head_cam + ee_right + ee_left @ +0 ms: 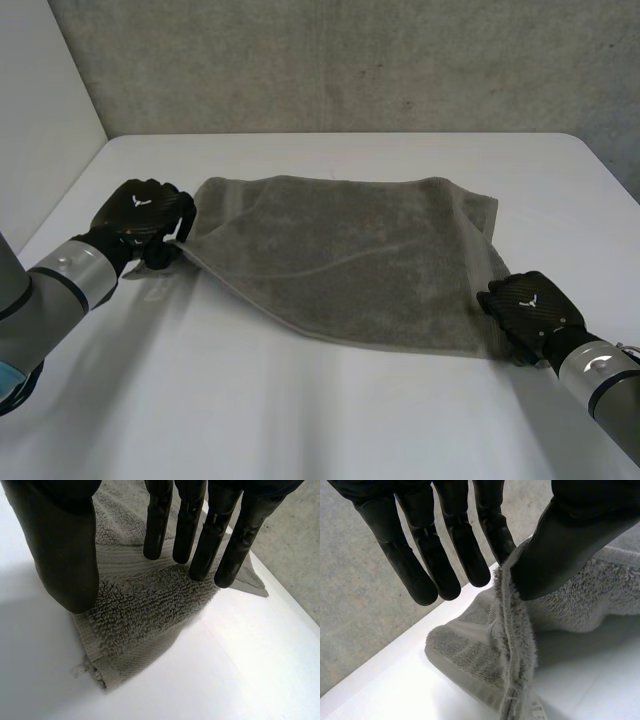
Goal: Fold the towel.
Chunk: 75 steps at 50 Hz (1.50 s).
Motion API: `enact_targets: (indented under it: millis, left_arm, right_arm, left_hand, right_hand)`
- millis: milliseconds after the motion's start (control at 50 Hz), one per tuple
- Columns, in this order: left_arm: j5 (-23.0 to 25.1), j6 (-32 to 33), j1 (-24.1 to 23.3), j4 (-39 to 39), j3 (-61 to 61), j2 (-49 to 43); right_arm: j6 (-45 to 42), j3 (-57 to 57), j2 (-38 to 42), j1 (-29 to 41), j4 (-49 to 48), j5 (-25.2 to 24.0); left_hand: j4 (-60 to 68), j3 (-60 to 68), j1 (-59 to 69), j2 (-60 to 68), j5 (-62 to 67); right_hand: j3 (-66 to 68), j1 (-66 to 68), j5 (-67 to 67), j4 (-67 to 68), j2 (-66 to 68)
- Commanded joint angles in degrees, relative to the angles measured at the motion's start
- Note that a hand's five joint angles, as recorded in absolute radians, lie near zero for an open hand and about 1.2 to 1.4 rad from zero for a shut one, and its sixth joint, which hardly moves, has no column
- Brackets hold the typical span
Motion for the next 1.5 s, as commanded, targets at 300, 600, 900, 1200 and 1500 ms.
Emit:
enact_targets:
  millis: [300,600,900,1200,1500]
  left_arm:
    - [0.12,-0.06,-0.09,0.20,-0.12,-0.79]
    - [0.12,-0.15,-0.09,0.63,-0.39,-1.05]
    - [0.12,-0.23,0.00,0.72,-0.39,-1.05]
    - [0.55,0.38,0.00,-0.07,-1.87,-1.41]
    - [1.79,1.26,6.77,-1.21,-11.55,14.15]
  right_arm:
    - [-0.62,-3.59,3.70,-0.14,-2.73,0.08]
    - [-0.62,-5.52,5.37,-0.05,-4.48,1.31]
    - [-0.44,-7.28,5.72,0.04,-4.57,1.75]
    - [-0.18,-8.25,0.65,-0.14,4.97,2.01]
    - [-8.97,-12.73,-17.22,-9.80,39.37,1.05]
  left_hand:
    - [2.16,1.03,2.33,2.15,1.75]
    - [2.16,1.03,2.33,2.15,1.75]
    - [2.16,1.03,2.33,2.15,1.75]
    - [2.16,1.03,2.33,2.15,1.75]
    - [2.16,1.03,2.33,2.15,1.75]
  right_hand:
    - [0.30,0.56,2.10,0.21,-0.43]
    - [14.74,15.00,16.54,14.65,14.02]
    - [27.88,28.15,29.69,27.79,27.16]
    - [45.32,45.58,47.12,45.23,44.60]
    - [45.32,45.58,47.12,45.23,44.60]
